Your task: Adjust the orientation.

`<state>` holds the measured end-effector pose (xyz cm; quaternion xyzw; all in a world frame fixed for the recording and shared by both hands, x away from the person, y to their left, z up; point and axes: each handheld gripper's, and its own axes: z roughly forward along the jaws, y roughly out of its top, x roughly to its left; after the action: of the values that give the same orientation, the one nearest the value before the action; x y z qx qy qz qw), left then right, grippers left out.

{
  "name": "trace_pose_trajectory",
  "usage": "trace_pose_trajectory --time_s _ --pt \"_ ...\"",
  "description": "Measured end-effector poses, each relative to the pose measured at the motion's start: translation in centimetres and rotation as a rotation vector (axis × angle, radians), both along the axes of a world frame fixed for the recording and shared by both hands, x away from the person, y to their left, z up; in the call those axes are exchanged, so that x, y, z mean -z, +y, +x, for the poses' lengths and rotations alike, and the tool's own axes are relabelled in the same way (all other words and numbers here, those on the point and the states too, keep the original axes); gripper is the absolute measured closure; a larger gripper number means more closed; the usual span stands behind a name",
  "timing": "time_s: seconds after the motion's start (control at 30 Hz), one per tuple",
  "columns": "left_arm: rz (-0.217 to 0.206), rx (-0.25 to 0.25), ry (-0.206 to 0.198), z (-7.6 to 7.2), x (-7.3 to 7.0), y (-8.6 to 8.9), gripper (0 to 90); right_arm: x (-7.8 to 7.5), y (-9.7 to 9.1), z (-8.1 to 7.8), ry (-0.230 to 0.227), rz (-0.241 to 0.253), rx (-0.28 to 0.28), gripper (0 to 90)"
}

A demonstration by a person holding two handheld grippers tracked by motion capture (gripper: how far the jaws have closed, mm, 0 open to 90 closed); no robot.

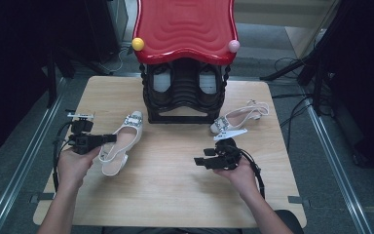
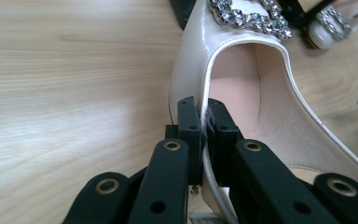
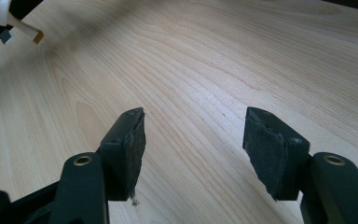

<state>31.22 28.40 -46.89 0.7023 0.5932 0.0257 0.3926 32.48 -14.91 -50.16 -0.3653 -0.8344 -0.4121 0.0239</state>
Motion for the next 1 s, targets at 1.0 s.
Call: trace_pose_trajectory --time_s 1.0 --pt "-0.045 0.247 0.026 1.3 1.4 -10.1 85.4 0.1 -1.0 -1.2 -0.003 -0.003 0.04 40.9"
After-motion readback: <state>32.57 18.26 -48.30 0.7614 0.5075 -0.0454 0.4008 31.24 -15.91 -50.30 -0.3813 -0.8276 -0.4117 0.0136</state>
